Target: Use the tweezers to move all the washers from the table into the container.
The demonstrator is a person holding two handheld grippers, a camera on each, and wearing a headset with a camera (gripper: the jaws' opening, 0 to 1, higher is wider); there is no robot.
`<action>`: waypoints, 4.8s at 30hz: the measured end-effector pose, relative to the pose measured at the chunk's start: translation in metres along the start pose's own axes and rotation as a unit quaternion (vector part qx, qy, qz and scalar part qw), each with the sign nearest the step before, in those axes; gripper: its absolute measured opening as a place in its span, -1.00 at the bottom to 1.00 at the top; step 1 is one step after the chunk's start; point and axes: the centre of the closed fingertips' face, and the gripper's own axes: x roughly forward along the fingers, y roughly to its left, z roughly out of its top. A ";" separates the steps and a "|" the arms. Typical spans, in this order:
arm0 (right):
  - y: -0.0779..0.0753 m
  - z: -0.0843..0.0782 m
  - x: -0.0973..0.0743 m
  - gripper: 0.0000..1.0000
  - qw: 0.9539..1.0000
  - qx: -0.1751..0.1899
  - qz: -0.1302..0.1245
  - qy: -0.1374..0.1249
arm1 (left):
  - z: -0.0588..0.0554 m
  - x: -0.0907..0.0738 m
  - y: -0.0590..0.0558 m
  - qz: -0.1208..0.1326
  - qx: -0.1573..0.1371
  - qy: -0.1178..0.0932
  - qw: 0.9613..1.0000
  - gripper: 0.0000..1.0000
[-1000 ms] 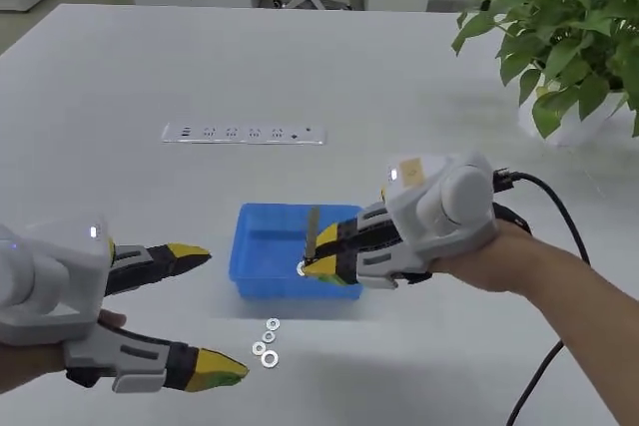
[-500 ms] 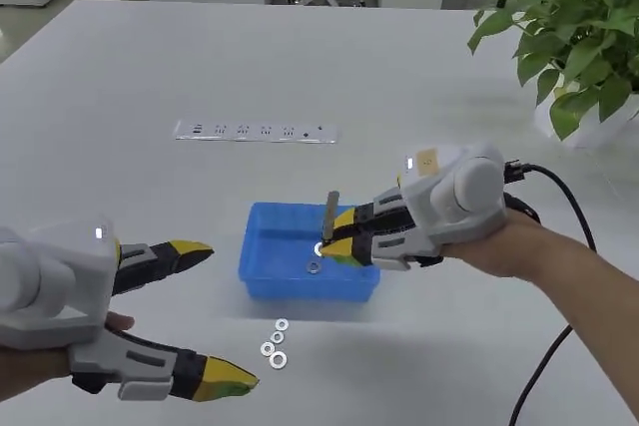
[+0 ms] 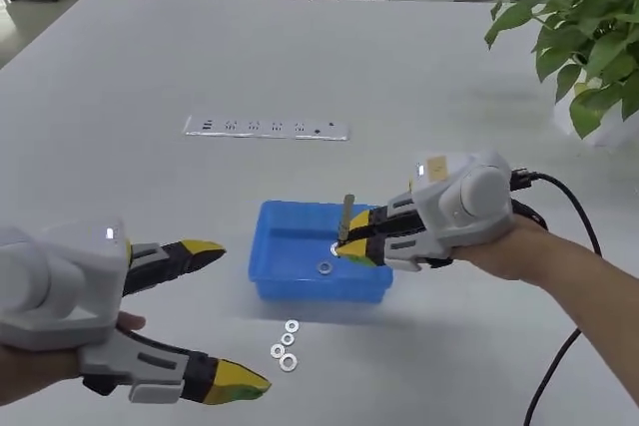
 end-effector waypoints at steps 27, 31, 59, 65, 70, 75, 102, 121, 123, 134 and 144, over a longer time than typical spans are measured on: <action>-0.006 -0.036 0.022 -0.81 0.999 0.024 0.012 0.034 | 0.023 0.025 0.021 -0.023 0.027 -0.004 0.999 0.58; -0.005 -0.038 0.024 -0.81 0.999 0.025 0.015 0.036 | 0.030 0.037 0.025 -0.040 0.040 -0.001 0.998 0.38; -0.001 -0.047 0.026 -0.80 0.998 0.028 0.029 0.041 | 0.053 0.098 0.058 -0.060 0.102 0.010 0.993 -0.64; -0.001 -0.047 0.026 -0.80 0.998 0.026 0.030 0.042 | 0.053 0.103 0.057 -0.067 0.106 0.012 0.992 -0.71; 0.000 -0.047 0.027 -0.80 0.998 0.021 0.032 0.044 | 0.055 0.106 0.057 -0.072 0.111 0.011 0.991 -0.78; 0.000 -0.047 0.026 -0.80 0.998 0.020 0.033 0.044 | 0.055 0.108 0.052 -0.082 0.116 0.013 0.990 -0.85; -0.004 -0.039 0.017 -0.58 0.999 0.024 0.013 0.043 | 0.062 0.106 0.050 -0.076 0.132 0.011 0.988 -0.89; 0.001 -0.025 -0.012 -0.37 0.998 0.046 -0.022 0.034 | 0.075 0.083 0.051 -0.053 0.124 0.005 0.991 -0.89; 0.003 -0.024 -0.016 -0.34 0.998 0.050 -0.026 0.035 | 0.076 0.080 0.051 -0.049 0.125 0.005 0.991 -0.89; 0.013 -0.024 -0.036 -0.12 0.996 0.067 -0.049 0.040 | 0.080 0.064 0.044 -0.042 0.129 0.008 0.991 -0.89; 0.024 -0.022 -0.051 0.08 0.993 0.085 -0.068 0.037 | 0.081 0.050 0.033 -0.037 0.123 0.008 0.992 -0.89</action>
